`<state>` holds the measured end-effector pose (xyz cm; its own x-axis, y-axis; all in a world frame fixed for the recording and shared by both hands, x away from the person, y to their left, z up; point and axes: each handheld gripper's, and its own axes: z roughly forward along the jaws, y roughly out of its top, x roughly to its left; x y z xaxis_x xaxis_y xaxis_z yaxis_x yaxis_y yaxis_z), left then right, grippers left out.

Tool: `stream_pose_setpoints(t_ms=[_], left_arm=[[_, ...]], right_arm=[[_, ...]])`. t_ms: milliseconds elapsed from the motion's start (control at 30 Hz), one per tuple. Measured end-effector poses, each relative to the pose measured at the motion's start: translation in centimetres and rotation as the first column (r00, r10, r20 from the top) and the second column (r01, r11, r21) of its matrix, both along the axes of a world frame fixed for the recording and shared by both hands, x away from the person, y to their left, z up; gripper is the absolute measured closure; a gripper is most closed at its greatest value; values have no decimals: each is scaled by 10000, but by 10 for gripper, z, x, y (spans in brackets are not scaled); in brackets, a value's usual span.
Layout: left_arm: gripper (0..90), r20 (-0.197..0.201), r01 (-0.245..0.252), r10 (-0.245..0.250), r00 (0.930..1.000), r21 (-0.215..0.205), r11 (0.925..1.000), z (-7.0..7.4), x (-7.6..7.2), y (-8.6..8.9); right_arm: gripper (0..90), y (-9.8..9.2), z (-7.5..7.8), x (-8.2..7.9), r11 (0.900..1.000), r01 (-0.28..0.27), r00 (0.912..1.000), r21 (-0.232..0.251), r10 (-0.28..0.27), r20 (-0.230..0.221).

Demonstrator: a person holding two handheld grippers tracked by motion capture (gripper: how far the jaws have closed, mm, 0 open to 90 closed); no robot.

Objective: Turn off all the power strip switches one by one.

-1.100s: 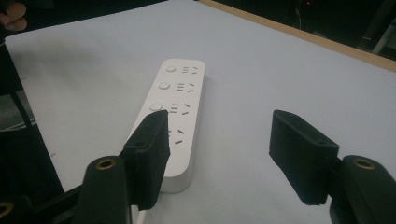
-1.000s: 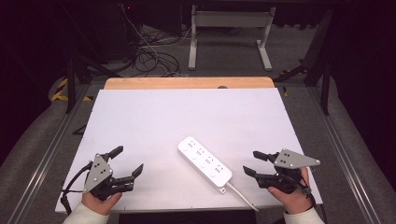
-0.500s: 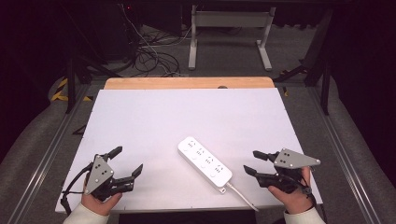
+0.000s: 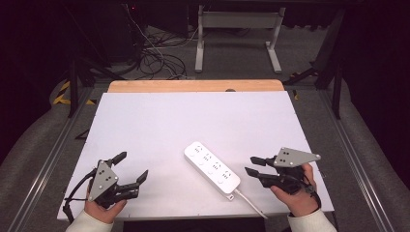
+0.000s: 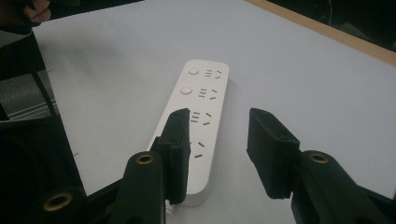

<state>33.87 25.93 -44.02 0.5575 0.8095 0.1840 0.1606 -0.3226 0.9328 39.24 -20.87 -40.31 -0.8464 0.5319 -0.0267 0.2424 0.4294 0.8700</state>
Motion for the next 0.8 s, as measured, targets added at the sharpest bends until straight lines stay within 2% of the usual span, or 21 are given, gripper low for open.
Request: stream_pose_setpoints(t_ms=[800], left_arm=[[152, -8, 36, -36, 10000, 76, 10000, -1, 0, -1]], right_arm=[[596, 56, 0, 24, 9945, -1001, 9945, -319, 991, -333]])
